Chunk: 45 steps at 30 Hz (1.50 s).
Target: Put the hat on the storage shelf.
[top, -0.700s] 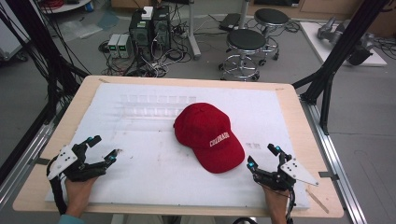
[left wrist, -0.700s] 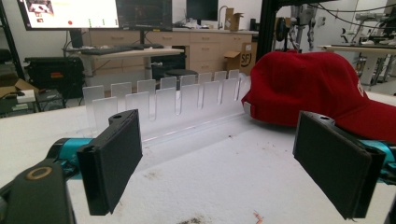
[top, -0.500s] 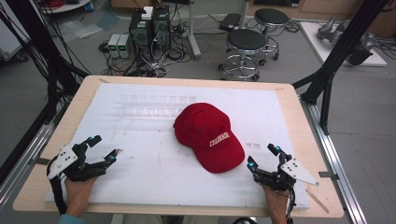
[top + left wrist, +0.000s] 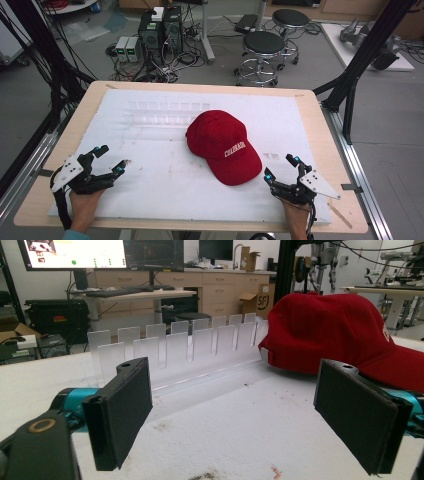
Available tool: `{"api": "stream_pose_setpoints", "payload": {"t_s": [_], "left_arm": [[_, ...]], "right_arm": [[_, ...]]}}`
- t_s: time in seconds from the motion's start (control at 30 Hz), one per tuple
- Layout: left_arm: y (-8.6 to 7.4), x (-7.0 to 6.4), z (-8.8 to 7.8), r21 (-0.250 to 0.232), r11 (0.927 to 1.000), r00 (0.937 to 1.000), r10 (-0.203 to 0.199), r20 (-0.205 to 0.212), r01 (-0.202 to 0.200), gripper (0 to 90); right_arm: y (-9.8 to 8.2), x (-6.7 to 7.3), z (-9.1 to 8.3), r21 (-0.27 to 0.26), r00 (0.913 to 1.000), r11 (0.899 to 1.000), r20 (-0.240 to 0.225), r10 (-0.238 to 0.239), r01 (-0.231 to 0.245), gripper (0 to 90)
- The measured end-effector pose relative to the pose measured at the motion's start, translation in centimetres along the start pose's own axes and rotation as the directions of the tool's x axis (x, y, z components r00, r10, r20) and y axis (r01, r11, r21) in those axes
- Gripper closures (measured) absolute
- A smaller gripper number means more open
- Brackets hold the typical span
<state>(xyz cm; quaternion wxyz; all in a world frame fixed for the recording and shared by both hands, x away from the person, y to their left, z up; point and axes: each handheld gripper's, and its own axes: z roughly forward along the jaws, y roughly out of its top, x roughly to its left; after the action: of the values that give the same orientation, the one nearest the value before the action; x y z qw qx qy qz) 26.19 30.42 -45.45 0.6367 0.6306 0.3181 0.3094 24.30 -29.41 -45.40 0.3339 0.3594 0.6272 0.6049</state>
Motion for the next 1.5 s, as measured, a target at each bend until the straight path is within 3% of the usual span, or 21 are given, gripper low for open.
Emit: {"api": "stream_pose_setpoints", "payload": {"t_s": [0.17, 0.4, 0.87, 1.07, 1.27, 1.3, 1.4, 1.5], "left_arm": [[0.0, 0.1, 0.0, 0.002, 1.0, 1.0, -0.006, 0.002, 0.006, 15.9], [0.0, 0.1, 0.0, 0.002, 0.9999, 0.9999, -0.01, -0.001, 0.01, 15.9], [0.0, 0.1, 0.0, 0.006, 1.0, 1.0, -0.007, -0.002, 0.007, 15.9], [0.0, 0.0, 0.1, 0.007, 1.0, 1.0, -0.001, -0.004, 0.001, 15.9], [0.0, 0.0, 0.1, 0.007, 1.0, 1.0, -0.003, -0.003, 0.003, 15.9], [0.0, 0.0, 0.1, 0.007, 1.0, 1.0, -0.003, -0.003, 0.003, 16.0], [0.0, 0.0, 0.1, 0.005, 1.0, 1.0, -0.002, -0.002, 0.002, 15.9], [0.0, 0.0, 0.1, 0.007, 1.0, 1.0, -0.004, -0.002, 0.004, 15.9]], "right_arm": [[0.0, 0.0, 0.1, 0.005, 1.0, 1.0, -0.001, -0.004, 0.004, 10.2], [0.5, 0.3, 0.9, 0.081, 0.9988, 0.996, -0.02, -0.044, 0.046, 10.2], [4.9, 1.2, 4.2, 0.17, 0.9949, 0.983, -0.081, -0.06, 0.073, 10.1], [7.2, 1.9, 6.6, 0.231, 0.99, 0.969, -0.13, -0.055, 0.084, 10.2], [8.4, 2.6, 8.8, 0.284, 0.9838, 0.952, -0.168, -0.064, 0.111, 10.1], [8.8, 2.8, 9.8, 0.308, 0.9796, 0.943, -0.189, -0.068, 0.125, 10.1], [9.0, 3.1, 11.0, 0.334, 0.9758, 0.933, -0.209, -0.064, 0.133, 10.2], [8.7, 3.3, 12.1, 0.38, 0.9761, 0.916, -0.211, -0.05, 0.129, 10.1]]}}
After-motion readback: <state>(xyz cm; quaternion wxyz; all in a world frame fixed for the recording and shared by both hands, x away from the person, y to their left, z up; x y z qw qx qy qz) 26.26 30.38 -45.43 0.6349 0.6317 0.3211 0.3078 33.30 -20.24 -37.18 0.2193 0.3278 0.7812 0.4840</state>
